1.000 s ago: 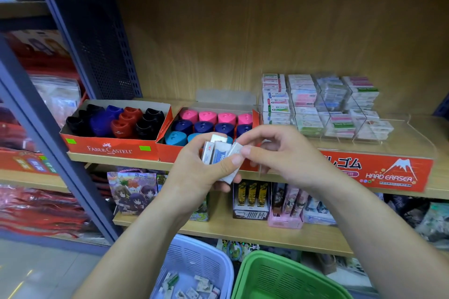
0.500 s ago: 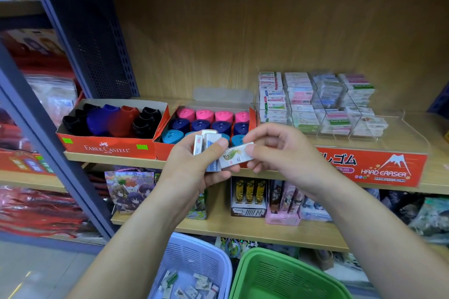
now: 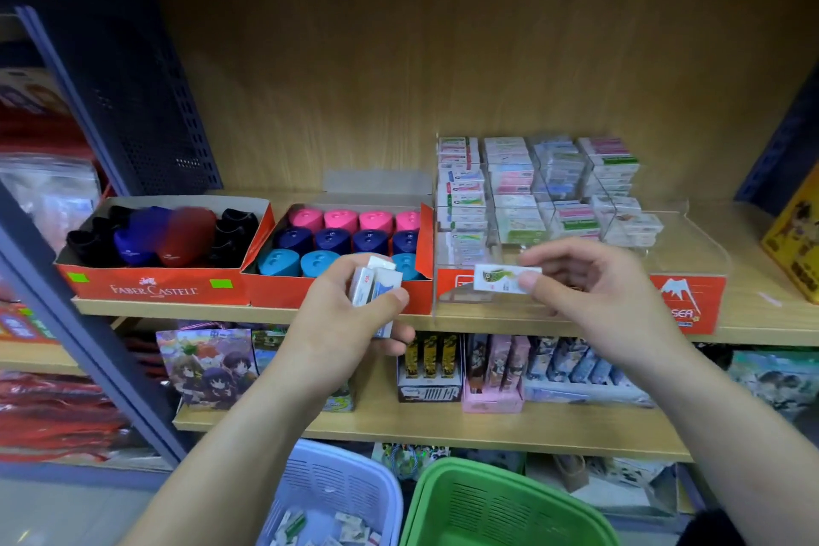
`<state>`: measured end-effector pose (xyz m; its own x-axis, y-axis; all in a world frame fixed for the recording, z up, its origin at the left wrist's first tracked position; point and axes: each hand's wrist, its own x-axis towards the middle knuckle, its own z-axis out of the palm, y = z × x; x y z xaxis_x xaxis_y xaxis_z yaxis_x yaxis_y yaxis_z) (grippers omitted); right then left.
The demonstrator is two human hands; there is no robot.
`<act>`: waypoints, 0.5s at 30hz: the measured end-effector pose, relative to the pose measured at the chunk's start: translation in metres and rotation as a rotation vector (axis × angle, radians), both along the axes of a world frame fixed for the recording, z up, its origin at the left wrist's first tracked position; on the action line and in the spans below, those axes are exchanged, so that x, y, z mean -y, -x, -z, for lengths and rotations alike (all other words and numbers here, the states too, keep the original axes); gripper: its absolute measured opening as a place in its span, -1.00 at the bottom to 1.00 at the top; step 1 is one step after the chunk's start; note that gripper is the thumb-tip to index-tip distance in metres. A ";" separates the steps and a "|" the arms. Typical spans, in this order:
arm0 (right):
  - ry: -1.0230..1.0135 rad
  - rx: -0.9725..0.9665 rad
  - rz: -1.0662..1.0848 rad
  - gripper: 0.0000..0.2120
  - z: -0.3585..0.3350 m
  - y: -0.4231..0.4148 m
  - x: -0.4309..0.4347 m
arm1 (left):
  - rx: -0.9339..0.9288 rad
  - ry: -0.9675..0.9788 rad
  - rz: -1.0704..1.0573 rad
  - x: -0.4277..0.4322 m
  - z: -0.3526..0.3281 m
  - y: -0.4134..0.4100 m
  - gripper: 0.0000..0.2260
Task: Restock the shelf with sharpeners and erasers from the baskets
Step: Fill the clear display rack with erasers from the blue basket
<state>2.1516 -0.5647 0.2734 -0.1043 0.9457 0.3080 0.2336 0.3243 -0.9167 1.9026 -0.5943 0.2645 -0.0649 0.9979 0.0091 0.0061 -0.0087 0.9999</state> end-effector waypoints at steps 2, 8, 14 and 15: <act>-0.011 0.027 0.033 -0.86 -0.003 -0.014 -0.003 | -0.028 -0.025 0.018 0.001 -0.003 -0.005 -0.78; -0.058 0.110 0.077 -0.87 -0.009 -0.050 -0.012 | -0.116 -0.084 0.043 0.001 -0.015 -0.025 -0.79; -0.231 0.200 0.296 -0.84 -0.026 -0.091 -0.043 | -0.213 -0.146 0.062 -0.025 -0.039 -0.063 -0.79; -0.248 0.224 0.352 -0.84 -0.031 -0.101 -0.054 | -0.234 -0.161 0.068 -0.032 -0.043 -0.071 -0.79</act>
